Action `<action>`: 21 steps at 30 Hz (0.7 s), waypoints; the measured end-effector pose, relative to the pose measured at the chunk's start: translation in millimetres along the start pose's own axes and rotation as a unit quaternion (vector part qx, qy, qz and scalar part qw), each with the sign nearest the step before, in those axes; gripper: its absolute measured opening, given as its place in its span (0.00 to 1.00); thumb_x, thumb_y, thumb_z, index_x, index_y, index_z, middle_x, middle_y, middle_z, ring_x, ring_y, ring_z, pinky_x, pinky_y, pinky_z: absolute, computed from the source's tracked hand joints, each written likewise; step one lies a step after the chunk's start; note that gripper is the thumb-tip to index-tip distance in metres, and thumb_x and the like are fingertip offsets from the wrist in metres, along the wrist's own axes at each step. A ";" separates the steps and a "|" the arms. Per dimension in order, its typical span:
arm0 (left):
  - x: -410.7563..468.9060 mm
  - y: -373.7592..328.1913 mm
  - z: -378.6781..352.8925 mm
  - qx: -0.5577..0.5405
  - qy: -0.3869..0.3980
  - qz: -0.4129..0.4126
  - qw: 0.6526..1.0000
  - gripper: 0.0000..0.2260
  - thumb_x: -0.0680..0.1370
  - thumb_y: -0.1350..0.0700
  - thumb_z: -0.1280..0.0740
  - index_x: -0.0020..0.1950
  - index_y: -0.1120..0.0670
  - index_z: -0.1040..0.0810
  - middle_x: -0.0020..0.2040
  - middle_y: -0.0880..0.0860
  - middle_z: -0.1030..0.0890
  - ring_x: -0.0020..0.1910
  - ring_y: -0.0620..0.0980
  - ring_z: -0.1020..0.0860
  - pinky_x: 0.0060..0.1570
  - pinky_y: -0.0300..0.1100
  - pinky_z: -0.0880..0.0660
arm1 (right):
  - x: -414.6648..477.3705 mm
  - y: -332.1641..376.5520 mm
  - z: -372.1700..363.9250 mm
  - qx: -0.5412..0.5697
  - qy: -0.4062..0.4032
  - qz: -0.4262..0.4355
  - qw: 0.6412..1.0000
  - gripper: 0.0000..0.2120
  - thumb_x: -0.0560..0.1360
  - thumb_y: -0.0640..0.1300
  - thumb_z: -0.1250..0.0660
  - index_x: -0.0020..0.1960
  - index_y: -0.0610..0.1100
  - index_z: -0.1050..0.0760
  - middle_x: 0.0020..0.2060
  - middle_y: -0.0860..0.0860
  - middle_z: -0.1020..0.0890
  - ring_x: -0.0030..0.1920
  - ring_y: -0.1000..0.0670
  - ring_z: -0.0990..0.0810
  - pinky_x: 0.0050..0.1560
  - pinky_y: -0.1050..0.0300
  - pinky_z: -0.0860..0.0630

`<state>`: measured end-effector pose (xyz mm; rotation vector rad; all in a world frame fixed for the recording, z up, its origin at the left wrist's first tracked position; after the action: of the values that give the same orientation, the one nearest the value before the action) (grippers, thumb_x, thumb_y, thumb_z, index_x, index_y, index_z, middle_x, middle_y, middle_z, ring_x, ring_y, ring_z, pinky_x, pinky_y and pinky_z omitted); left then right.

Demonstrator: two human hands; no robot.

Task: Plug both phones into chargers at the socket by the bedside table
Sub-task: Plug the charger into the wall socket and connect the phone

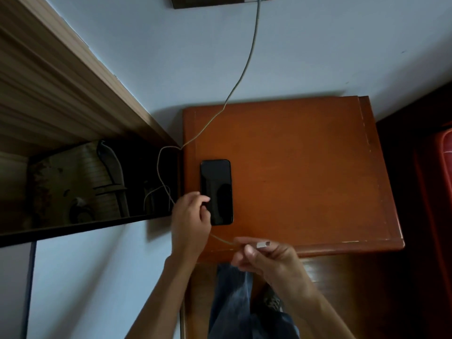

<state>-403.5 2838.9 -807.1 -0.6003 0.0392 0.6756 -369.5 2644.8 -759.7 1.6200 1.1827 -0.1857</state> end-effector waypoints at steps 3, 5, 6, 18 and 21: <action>14.5 -7.3 -6.7 -0.009 0.005 0.035 0.999 0.15 0.80 0.52 0.32 0.64 0.56 0.22 0.60 0.56 0.23 0.60 0.55 0.23 0.50 0.45 0.23 | 19.4 -18.7 6.9 0.002 -0.080 -0.048 0.996 0.20 0.70 0.58 0.25 0.54 0.46 0.14 0.41 0.49 0.14 0.42 0.52 0.16 0.44 0.61 0.20; 21.2 -11.8 -11.5 0.033 0.009 0.075 0.997 0.30 0.74 0.41 0.28 0.71 0.55 0.28 0.61 0.57 0.26 0.59 0.55 0.24 0.47 0.48 0.21 | 32.9 -28.3 12.8 0.015 -0.140 -0.074 0.987 0.18 0.71 0.57 0.28 0.53 0.45 0.14 0.38 0.50 0.16 0.39 0.54 0.18 0.41 0.62 0.21; 23.0 -14.8 -14.6 0.057 0.018 0.093 0.994 0.38 0.71 0.36 0.27 0.74 0.54 0.32 0.62 0.57 0.27 0.58 0.55 0.25 0.47 0.48 0.21 | 38.9 -32.9 15.2 0.030 -0.161 -0.088 0.983 0.16 0.73 0.54 0.30 0.52 0.43 0.14 0.37 0.48 0.16 0.38 0.54 0.17 0.39 0.62 0.21; 35.4 -35.3 -17.3 0.021 0.013 0.151 0.988 0.48 0.65 0.36 0.24 0.80 0.51 0.39 0.56 0.48 0.36 0.56 0.50 0.27 0.43 0.39 0.28 | 81.8 -38.2 -21.3 -0.280 -0.090 -0.161 0.942 0.18 0.85 0.40 0.45 0.38 0.45 0.26 0.28 0.52 0.23 0.27 0.57 0.26 0.32 0.62 0.28; 35.2 -37.6 -10.2 -0.010 0.011 0.160 0.987 0.48 0.65 0.35 0.25 0.79 0.50 0.39 0.55 0.46 0.37 0.57 0.50 0.25 0.45 0.38 0.28 | 91.2 -28.6 -33.0 -0.300 -0.111 -0.111 0.941 0.20 0.82 0.35 0.43 0.32 0.43 0.29 0.22 0.54 0.26 0.23 0.58 0.31 0.28 0.61 0.34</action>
<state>-351.7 2830.5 -804.3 -0.6270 0.1520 0.9816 -360.0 2723.5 -822.5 0.9069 1.1061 -0.1296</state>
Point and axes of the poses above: each hand's wrist, its own x-axis towards the middle knuckle, its own z-axis out of the back of the hand, y = z × x, the point moved 2 cm from there along x, towards the middle knuckle
